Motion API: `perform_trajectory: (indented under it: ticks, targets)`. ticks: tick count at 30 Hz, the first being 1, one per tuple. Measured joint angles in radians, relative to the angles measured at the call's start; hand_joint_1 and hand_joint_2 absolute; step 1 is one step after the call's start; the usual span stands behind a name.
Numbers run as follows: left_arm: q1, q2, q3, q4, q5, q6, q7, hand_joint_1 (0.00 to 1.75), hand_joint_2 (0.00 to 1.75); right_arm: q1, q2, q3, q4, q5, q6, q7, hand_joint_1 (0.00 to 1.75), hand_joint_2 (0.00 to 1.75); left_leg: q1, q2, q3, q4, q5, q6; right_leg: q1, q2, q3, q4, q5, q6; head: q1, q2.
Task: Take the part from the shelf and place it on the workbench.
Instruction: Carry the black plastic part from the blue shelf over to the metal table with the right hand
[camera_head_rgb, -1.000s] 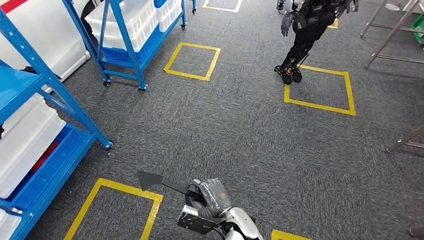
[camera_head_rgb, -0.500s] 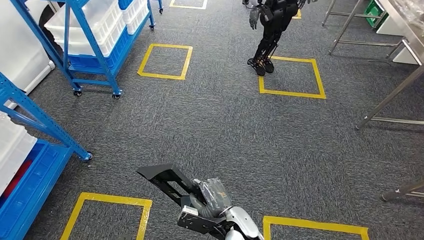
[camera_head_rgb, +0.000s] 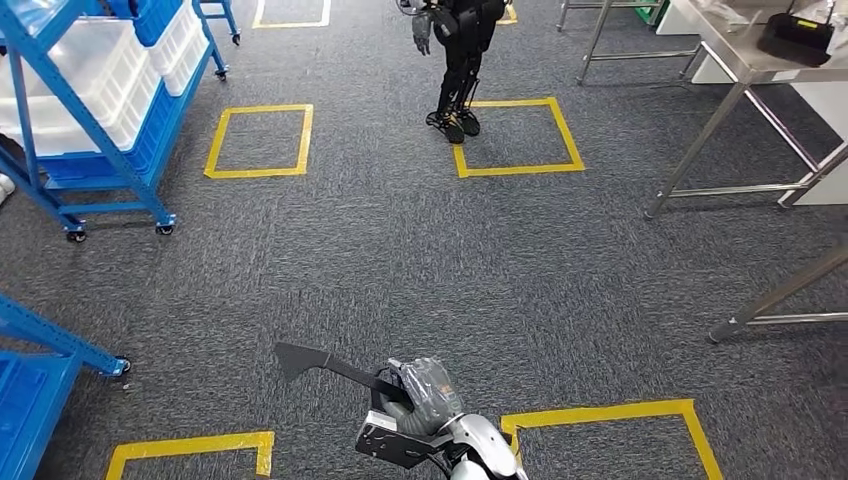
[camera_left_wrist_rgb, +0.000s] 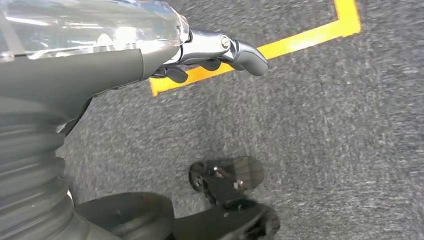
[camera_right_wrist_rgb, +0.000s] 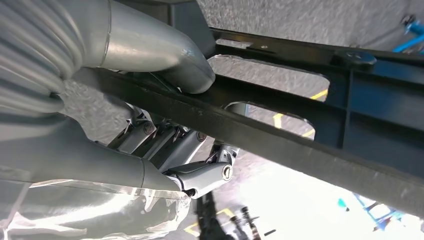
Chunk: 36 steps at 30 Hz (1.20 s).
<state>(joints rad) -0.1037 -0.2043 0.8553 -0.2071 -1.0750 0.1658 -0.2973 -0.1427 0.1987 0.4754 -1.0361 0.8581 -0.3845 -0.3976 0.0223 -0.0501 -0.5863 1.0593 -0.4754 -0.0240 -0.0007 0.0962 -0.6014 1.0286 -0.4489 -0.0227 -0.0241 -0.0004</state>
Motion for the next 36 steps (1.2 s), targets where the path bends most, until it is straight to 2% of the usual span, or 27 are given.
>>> perform_trajectory:
  ticks: [1, 2, 3, 4, 6, 8, 9, 10, 11, 12, 13, 14, 16, 17, 19, 21, 23, 24, 25, 26, 27, 28, 29, 30, 32, 34, 36]
  targets:
    - [0.0, 0.0, 0.0, 0.0, 0.0, -0.003, 0.001, 0.0, 1.75, 0.0, 0.0, 0.0, 0.0, 0.0, 0.0, 0.0, 1.75, 1.75, 0.0, -0.013, 0.009, -0.023, 0.004, 0.004, -0.001, 0.009, -0.005, 0.004, -0.001, 0.006, 0.0, 0.0]
    - [-0.001, 0.0, 0.0, 0.0, 0.0, -0.005, 0.002, 0.0, 1.75, 0.002, 0.0, 0.0, 0.0, 0.0, -0.001, 0.0, 1.75, 1.75, -0.002, -0.012, 0.011, -0.027, 0.001, 0.01, -0.001, 0.017, -0.009, 0.005, 0.001, 0.012, 0.0, 0.0]
    - [-0.001, 0.0, 0.0, 0.0, 0.0, -0.007, 0.002, 0.0, 1.75, 0.003, -0.001, 0.0, 0.0, 0.0, -0.001, 0.0, 1.75, 1.75, -0.003, -0.004, 0.011, -0.028, 0.004, 0.018, -0.004, 0.025, -0.012, 0.003, 0.003, 0.018, 0.0, 0.0]
    - [-0.002, -0.001, 0.0, 0.0, 0.0, -0.008, 0.002, 0.0, 1.75, 0.005, -0.001, 0.0, 0.0, 0.0, -0.002, 0.0, 1.75, 1.75, -0.004, 0.006, 0.013, -0.031, 0.006, 0.025, -0.004, 0.019, -0.014, 0.007, 0.001, 0.024, 0.0, 0.0]
    - [-0.003, -0.002, 0.0, 0.0, -0.002, -0.009, 0.002, 0.0, 1.75, 0.006, -0.002, 0.0, 0.0, 0.0, -0.003, 0.0, 1.75, 1.75, -0.004, 0.028, 0.016, -0.039, 0.011, 0.04, -0.003, -0.024, -0.038, 0.057, -0.031, 0.032, 0.0, 0.0]
    - [-0.002, -0.002, 0.0, 0.0, -0.004, -0.01, 0.002, 0.0, 1.75, 0.007, -0.002, 0.0, -0.001, 0.0, -0.004, 0.001, 1.75, 1.75, -0.008, 0.051, 0.017, -0.041, 0.01, 0.048, -0.003, -0.073, -0.098, 0.179, -0.091, 0.037, 0.0, 0.0]
    - [-0.001, -0.001, 0.0, 0.0, -0.005, -0.01, 0.003, 0.0, 1.75, 0.009, -0.002, 0.0, -0.001, 0.0, -0.005, 0.003, 1.75, 1.75, -0.01, 0.064, 0.017, -0.041, 0.009, 0.05, -0.005, -0.082, -0.13, 0.241, -0.114, 0.039, 0.0, 0.0]
    - [-0.001, -0.001, 0.0, 0.0, -0.006, -0.011, 0.004, 0.0, 1.75, 0.013, -0.002, 0.0, -0.002, 0.001, -0.005, 0.005, 1.75, 1.75, -0.012, 0.077, 0.018, -0.041, 0.008, 0.051, -0.006, -0.087, -0.15, 0.279, -0.121, 0.04, 0.0, 0.0]
    - [-0.001, -0.001, 0.0, 0.0, -0.007, -0.013, 0.004, 0.0, 1.75, 0.017, -0.002, 0.0, -0.004, 0.001, -0.006, 0.008, 1.75, 1.75, -0.013, 0.089, 0.019, -0.041, 0.006, 0.051, -0.006, -0.09, -0.151, 0.279, -0.111, 0.038, 0.0, 0.0]
    - [-0.002, -0.001, 0.0, 0.0, -0.007, -0.014, 0.006, 0.0, 1.75, 0.021, -0.003, 0.0, -0.007, 0.002, -0.006, 0.012, 1.75, 1.75, -0.014, 0.1, 0.021, -0.041, 0.004, 0.05, -0.005, -0.095, -0.13, 0.239, -0.084, 0.035, 0.0, 0.0]
    - [-0.003, -0.002, 0.0, 0.0, -0.008, -0.015, 0.006, 0.0, 1.75, 0.024, -0.003, 0.0, -0.012, 0.003, -0.006, 0.014, 1.75, 1.75, -0.015, 0.11, 0.024, -0.041, 0.002, 0.049, -0.002, -0.108, -0.093, 0.169, -0.049, 0.029, 0.0, 0.0]
    - [-0.004, -0.002, 0.0, 0.0, -0.008, -0.017, 0.007, 0.0, 1.75, 0.025, -0.003, 0.0, -0.018, 0.004, -0.006, 0.016, 1.75, 1.75, -0.018, 0.12, 0.027, -0.041, -0.001, 0.047, 0.005, -0.134, -0.053, 0.095, -0.025, 0.021, 0.0, 0.0]
    - [-0.005, -0.003, 0.0, 0.0, -0.009, -0.018, 0.007, 0.0, 1.75, 0.025, -0.003, 0.0, -0.029, 0.005, -0.005, 0.018, 1.75, 1.75, -0.021, 0.138, 0.032, -0.041, -0.006, 0.039, 0.019, -0.169, -0.007, 0.006, -0.003, 0.008, 0.0, 0.0]
    - [-0.006, -0.003, 0.0, 0.0, -0.009, -0.019, 0.007, 0.0, 1.75, 0.025, -0.004, 0.0, -0.034, 0.005, -0.005, 0.019, 1.75, 1.75, -0.022, 0.147, 0.035, -0.042, -0.008, 0.034, 0.024, -0.172, -0.004, -0.004, -0.006, 0.004, 0.0, 0.0]
    - [-0.007, -0.003, 0.0, 0.0, -0.01, -0.019, 0.007, 0.0, 1.75, 0.029, -0.004, 0.0, -0.04, 0.006, -0.004, 0.019, 1.75, 1.75, -0.021, 0.16, 0.041, -0.043, -0.013, 0.024, 0.021, -0.146, -0.001, -0.013, 0.0, -0.002, 0.0, 0.0]
    - [-0.008, -0.004, 0.0, 0.0, -0.01, -0.019, 0.006, 0.0, 1.75, 0.033, -0.004, 0.0, -0.046, 0.006, -0.004, 0.019, 1.75, 1.75, -0.018, 0.124, 0.028, -0.006, -0.041, 0.015, 0.012, -0.122, 0.007, -0.027, 0.008, -0.011, 0.0, 0.0]
    - [-0.007, -0.003, 0.0, 0.0, -0.011, -0.02, 0.006, 0.0, 1.75, 0.034, -0.004, 0.0, -0.05, 0.006, -0.003, 0.02, 1.75, 1.75, -0.016, 0.072, -0.026, 0.111, -0.102, 0.009, 0.007, -0.098, 0.011, -0.032, 0.011, -0.017, 0.0, 0.0]
    - [-0.005, -0.003, 0.0, 0.0, -0.011, -0.02, 0.007, 0.0, 1.75, 0.036, -0.003, 0.0, -0.051, 0.006, -0.002, 0.02, 1.75, 1.75, -0.015, 0.062, -0.06, 0.179, -0.13, 0.007, 0.006, -0.085, 0.011, -0.031, 0.01, -0.018, 0.0, 0.0]
    - [-0.003, -0.002, 0.0, 0.0, -0.011, -0.02, 0.007, 0.0, 1.75, 0.038, -0.003, 0.0, -0.052, 0.006, -0.002, 0.02, 1.75, 1.75, -0.014, 0.059, -0.086, 0.225, -0.141, 0.005, 0.006, -0.071, 0.011, -0.03, 0.01, -0.018, 0.0, 0.0]
    - [-0.003, -0.001, 0.0, 0.0, -0.011, -0.02, 0.007, 0.0, 1.75, 0.04, -0.003, 0.0, -0.053, 0.006, -0.001, 0.02, 1.75, 1.75, -0.013, 0.058, -0.094, 0.235, -0.13, 0.003, 0.006, -0.057, 0.012, -0.029, 0.009, -0.018, 0.0, 0.0]
    - [-0.003, 0.0, 0.0, 0.0, -0.011, -0.02, 0.007, 0.0, 1.75, 0.042, -0.003, 0.0, -0.054, 0.006, -0.001, 0.021, 1.75, 1.75, -0.011, 0.056, -0.083, 0.203, -0.1, 0.002, 0.004, -0.042, 0.013, -0.026, 0.008, -0.016, 0.0, 0.0]
    - [-0.004, 0.001, 0.0, 0.0, -0.011, -0.02, 0.007, 0.0, 1.75, 0.042, -0.003, 0.0, -0.055, 0.006, -0.001, 0.021, 1.75, 1.75, -0.008, 0.048, -0.057, 0.139, -0.058, 0.0, 0.002, -0.027, 0.014, -0.021, 0.006, -0.012, 0.0, 0.0]
    - [-0.004, 0.001, 0.0, 0.0, -0.011, -0.019, 0.007, 0.0, 1.75, 0.042, -0.003, 0.0, -0.056, 0.006, -0.001, 0.021, 1.75, 1.75, -0.004, 0.026, -0.026, 0.071, -0.026, -0.001, 0.0, -0.014, 0.013, -0.015, 0.002, -0.007, 0.0, 0.0]
    - [-0.005, 0.001, 0.0, 0.0, -0.012, -0.019, 0.007, 0.0, 1.75, 0.042, -0.003, -0.001, -0.057, 0.006, -0.001, 0.021, 1.75, 1.75, -0.001, 0.004, -0.002, 0.015, -0.005, -0.001, -0.001, -0.002, 0.009, -0.007, -0.001, -0.001, 0.0, 0.0]
    - [-0.006, 0.002, -0.001, 0.0, -0.013, -0.02, 0.008, 0.0, 1.75, 0.044, -0.003, -0.001, -0.061, 0.006, 0.0, 0.021, 1.75, 1.75, -0.001, -0.022, 0.014, -0.025, 0.001, 0.007, -0.003, 0.016, -0.002, 0.001, -0.002, 0.012, 0.0, 0.0]
    - [-0.007, 0.002, -0.001, 0.0, -0.014, -0.02, 0.008, 0.0, 1.75, 0.047, -0.004, -0.001, -0.065, 0.007, 0.002, 0.022, 1.75, 1.75, -0.004, -0.004, 0.014, -0.03, 0.005, 0.022, -0.005, 0.025, -0.008, 0.002, 0.0, 0.024, 0.0, 0.0]
    - [-0.009, 0.002, -0.001, 0.0, -0.014, -0.02, 0.008, 0.0, 1.75, 0.048, -0.005, -0.001, -0.07, 0.008, 0.005, 0.022, 1.75, 1.75, -0.003, 0.017, 0.019, -0.04, 0.011, 0.037, -0.003, -0.017, -0.024, 0.032, -0.02, 0.032, 0.0, 0.0]
